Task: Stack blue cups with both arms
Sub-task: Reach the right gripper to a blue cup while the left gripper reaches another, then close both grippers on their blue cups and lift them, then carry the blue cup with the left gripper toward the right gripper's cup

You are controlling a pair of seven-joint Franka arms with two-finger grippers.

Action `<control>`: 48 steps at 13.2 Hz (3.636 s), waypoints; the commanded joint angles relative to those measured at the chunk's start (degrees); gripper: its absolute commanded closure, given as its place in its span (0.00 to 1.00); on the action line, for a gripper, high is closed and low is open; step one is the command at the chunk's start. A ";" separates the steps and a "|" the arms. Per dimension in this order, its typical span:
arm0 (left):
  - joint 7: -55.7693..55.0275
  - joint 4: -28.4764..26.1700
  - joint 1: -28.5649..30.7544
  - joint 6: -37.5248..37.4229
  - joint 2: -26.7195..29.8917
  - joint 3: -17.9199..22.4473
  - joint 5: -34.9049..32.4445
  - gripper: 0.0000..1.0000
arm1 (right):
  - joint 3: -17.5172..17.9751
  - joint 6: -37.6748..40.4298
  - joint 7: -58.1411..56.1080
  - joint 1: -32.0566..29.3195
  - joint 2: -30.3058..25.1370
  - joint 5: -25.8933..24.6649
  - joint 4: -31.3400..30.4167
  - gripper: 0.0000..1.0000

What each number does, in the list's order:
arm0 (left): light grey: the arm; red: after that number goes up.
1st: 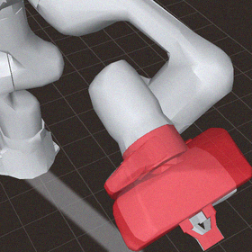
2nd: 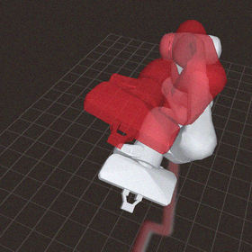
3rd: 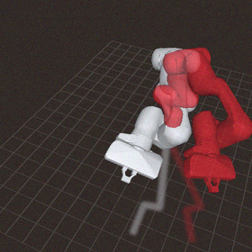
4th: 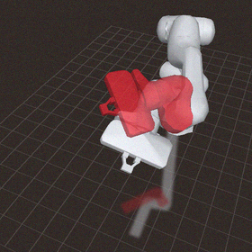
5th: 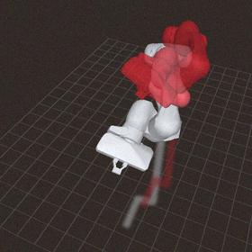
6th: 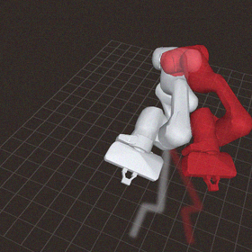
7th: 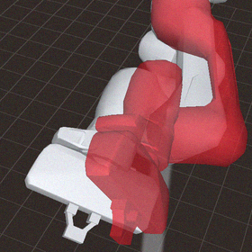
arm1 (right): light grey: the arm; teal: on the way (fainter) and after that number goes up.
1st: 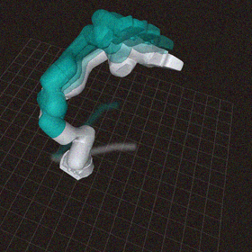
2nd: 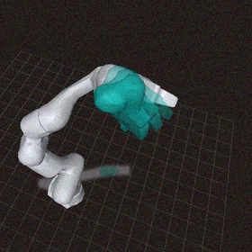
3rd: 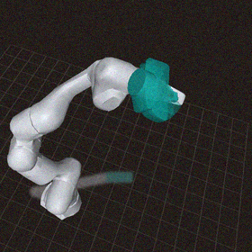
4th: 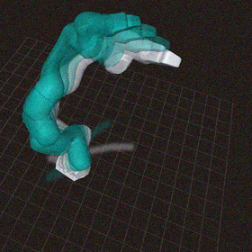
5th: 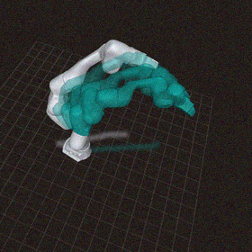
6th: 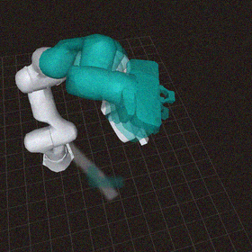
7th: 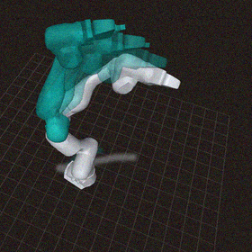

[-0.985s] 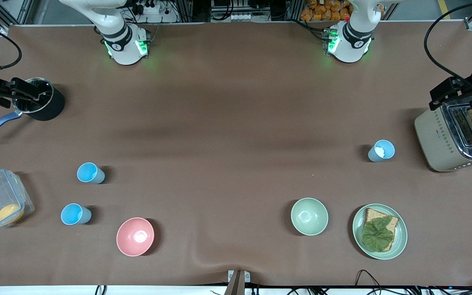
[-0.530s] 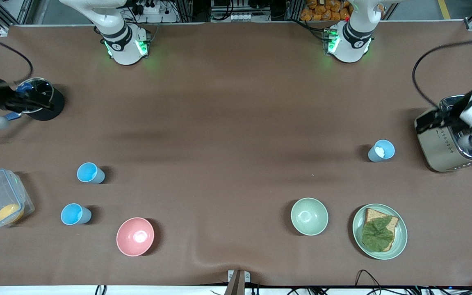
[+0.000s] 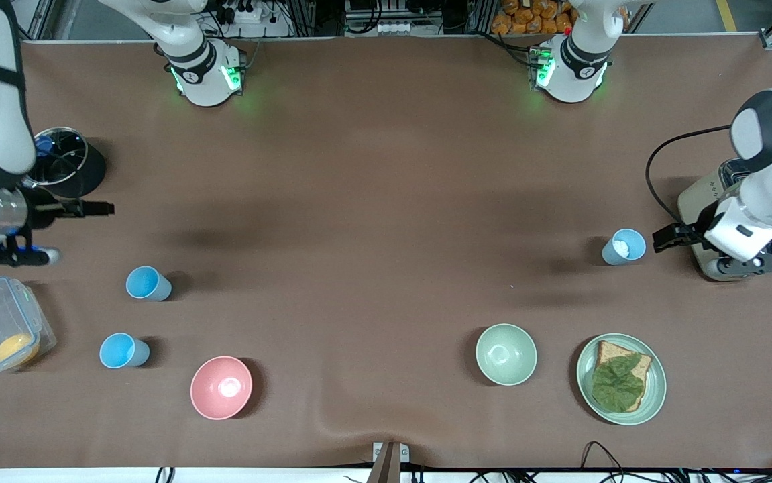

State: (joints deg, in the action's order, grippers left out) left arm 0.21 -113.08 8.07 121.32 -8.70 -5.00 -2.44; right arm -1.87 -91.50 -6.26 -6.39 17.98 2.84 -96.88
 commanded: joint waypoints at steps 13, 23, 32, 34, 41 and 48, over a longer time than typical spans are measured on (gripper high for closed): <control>4.98 -18.14 4.67 21.77 -5.44 -0.36 0.33 0.02 | 0.38 -21.78 -0.51 -0.11 15.94 -1.79 2.13 0.00; 2.70 -11.65 3.79 22.03 -7.38 -3.86 0.94 1.00 | 0.55 -26.62 -0.51 -0.47 18.49 -1.17 1.61 1.00; -32.67 -1.02 -15.95 21.59 -11.15 -12.67 0.94 1.00 | 0.64 -25.04 -2.88 0.06 17.53 -1.09 1.87 1.00; -40.60 1.98 -21.05 21.59 -13.26 -12.75 0.94 1.00 | 0.64 -24.43 -2.97 0.06 17.00 -1.09 1.96 1.00; -63.73 14.28 -37.85 21.59 -26.43 -12.23 0.42 1.00 | 0.99 -17.93 -2.71 0.76 14.11 -1.00 2.14 1.00; -66.74 15.00 -42.08 20.46 -28.04 -10.82 -0.11 0.00 | 1.26 -5.10 7.19 12.60 3.74 0.85 2.31 1.00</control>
State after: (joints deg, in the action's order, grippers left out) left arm -65.75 -99.10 -33.45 143.38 -37.83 -16.77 -2.44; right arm -0.36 -99.27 -4.70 1.22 26.31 3.22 -93.28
